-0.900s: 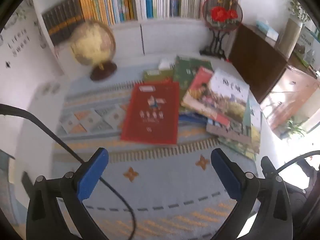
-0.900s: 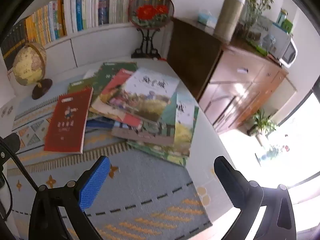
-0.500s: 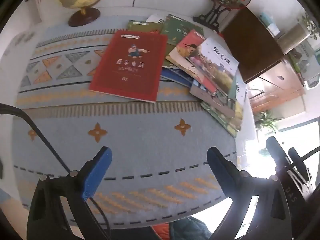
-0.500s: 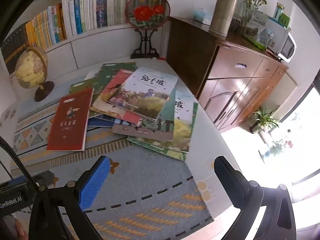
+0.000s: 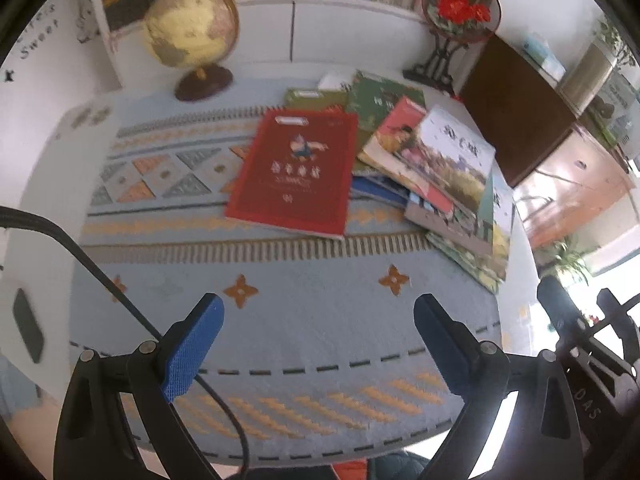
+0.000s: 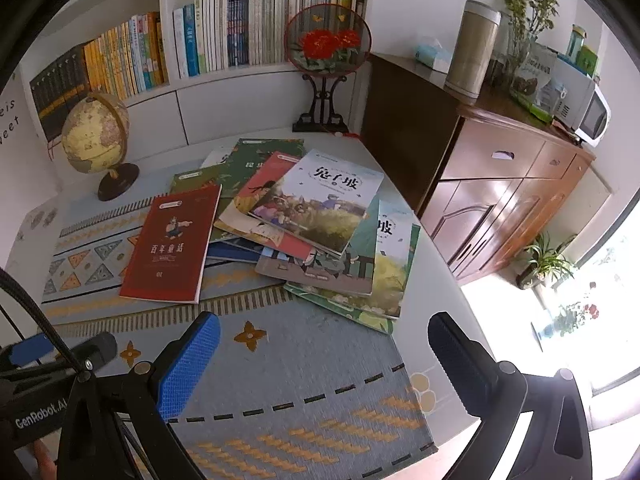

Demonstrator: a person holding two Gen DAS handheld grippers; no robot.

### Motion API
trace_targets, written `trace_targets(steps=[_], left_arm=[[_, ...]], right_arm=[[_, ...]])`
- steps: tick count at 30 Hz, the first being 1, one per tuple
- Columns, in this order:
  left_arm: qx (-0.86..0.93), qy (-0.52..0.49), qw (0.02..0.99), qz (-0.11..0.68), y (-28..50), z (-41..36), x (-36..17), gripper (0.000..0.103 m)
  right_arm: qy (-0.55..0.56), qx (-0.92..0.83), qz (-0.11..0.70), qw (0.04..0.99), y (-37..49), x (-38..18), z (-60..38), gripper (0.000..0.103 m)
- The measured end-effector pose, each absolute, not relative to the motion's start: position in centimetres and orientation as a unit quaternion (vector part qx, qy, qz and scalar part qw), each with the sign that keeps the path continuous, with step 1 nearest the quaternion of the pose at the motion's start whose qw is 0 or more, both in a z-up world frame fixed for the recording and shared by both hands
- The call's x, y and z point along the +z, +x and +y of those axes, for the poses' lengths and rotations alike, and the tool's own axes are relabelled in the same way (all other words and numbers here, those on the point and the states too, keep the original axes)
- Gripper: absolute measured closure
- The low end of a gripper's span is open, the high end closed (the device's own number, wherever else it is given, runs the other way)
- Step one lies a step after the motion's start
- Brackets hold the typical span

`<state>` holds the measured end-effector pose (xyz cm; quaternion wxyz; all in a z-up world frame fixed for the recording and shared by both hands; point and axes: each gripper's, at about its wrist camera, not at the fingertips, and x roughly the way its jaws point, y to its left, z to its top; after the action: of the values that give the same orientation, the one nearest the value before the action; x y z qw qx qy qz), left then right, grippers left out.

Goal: Organize books

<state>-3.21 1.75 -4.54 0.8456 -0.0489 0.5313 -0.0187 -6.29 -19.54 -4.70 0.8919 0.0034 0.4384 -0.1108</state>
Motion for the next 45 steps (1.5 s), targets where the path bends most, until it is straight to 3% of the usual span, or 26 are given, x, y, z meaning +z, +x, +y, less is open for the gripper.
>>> trace_targets(steps=[21, 45], left_arm=[[0.003, -0.038, 0.888, 0.458, -3.1, 0.5, -2.7, 0.007], [0.011, -0.037, 0.878, 0.476, -2.2, 0.6, -3.8, 0.007]], right_arm=[[-0.005, -0.122, 0.433, 0.893, -5.6, -4.7, -20.0, 0.000], [0.001, -0.114, 0.438, 0.892, -4.7, -5.3, -19.9, 0.000]])
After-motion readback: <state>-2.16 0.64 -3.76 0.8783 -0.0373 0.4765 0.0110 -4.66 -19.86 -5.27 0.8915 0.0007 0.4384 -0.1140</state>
